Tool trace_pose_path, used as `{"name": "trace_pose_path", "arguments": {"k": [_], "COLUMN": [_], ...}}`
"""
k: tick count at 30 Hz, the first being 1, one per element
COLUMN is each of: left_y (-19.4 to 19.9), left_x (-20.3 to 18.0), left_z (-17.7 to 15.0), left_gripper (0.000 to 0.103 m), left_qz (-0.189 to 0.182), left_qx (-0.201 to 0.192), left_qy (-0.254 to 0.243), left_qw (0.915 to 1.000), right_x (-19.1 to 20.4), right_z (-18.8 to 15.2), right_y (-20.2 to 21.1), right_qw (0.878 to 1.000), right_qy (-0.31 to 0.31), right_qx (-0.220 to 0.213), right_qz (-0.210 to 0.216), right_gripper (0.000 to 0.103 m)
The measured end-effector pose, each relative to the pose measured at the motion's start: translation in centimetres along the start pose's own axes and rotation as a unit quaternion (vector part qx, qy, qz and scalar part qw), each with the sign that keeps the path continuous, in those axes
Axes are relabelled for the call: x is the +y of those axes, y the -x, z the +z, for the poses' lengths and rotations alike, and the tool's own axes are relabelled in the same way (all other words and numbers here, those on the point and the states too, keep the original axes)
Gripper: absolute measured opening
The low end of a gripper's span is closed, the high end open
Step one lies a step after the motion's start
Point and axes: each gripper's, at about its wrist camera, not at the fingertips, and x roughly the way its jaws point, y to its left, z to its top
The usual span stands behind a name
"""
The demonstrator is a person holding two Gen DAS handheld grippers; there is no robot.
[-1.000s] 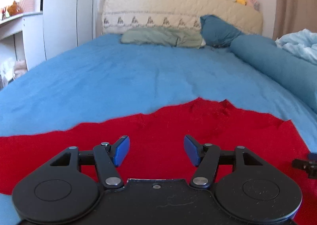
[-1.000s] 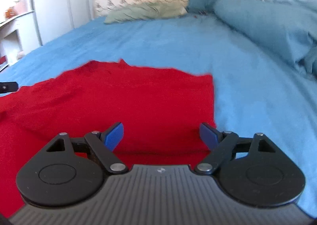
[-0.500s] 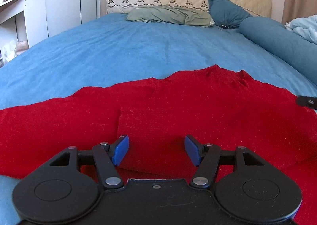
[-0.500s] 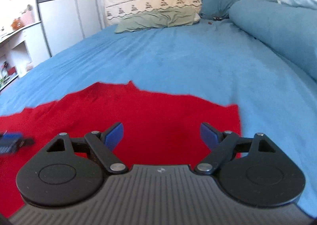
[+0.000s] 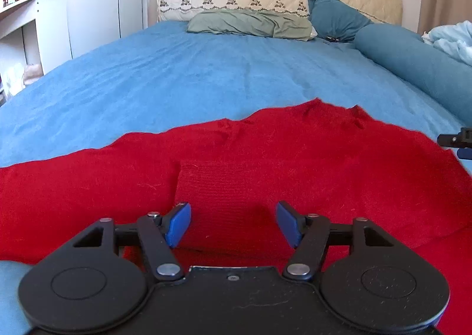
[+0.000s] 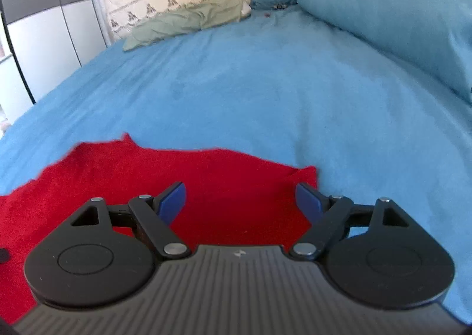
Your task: Fold small clothes
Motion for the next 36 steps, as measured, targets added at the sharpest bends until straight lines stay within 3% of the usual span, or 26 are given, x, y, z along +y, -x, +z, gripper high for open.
{"name": "trace_pose_path", "arguments": {"k": [5, 9, 13, 20, 23, 26, 31, 36], "left_y": [5.7, 11.7, 17.6, 24.6, 25.2, 24.7, 22.4, 18.6], "left_x": [-0.4, -0.1, 1.9, 9.3, 13.9, 19.0, 26.3, 32.3], "left_z": [2.2, 4.6, 6.9, 9.5, 9.6, 8.7, 5.5, 0.7], "left_gripper": [0.075, 0.103, 0.103, 0.103, 0.103, 0.103, 0.103, 0.102], "left_qz": [0.01, 0.011, 0.006, 0.061, 0.088, 0.117, 0.134, 0.14], "left_qx": [-0.025, -0.055, -0.087, -0.126, -0.126, -0.113, -0.095, -0.051], "left_qy": [-0.005, 0.011, 0.028, 0.058, 0.086, 0.119, 0.18, 0.252], "left_qw": [0.9996, 0.9983, 0.9958, 0.9884, 0.9845, 0.9796, 0.9698, 0.9561], "right_x": [1.8, 4.3, 6.5, 13.5, 17.7, 22.1, 27.8, 32.4], "right_z": [2.1, 4.2, 5.4, 4.0, 2.0, -0.4, -4.0, -8.1], "right_y": [7.9, 13.6, 18.1, 22.0, 22.6, 21.8, 18.4, 15.4], "right_qw": [0.999, 0.998, 0.994, 0.991, 0.988, 0.986, 0.985, 0.984], "right_qy": [0.016, 0.03, 0.007, 0.031, 0.051, 0.059, 0.058, 0.093], "right_qx": [-0.036, -0.054, -0.065, -0.079, -0.088, -0.067, -0.021, 0.005], "right_qz": [-0.004, 0.014, 0.084, 0.103, 0.116, 0.142, 0.162, 0.15], "right_gripper": [0.1, 0.103, 0.103, 0.103, 0.103, 0.103, 0.103, 0.103]}}
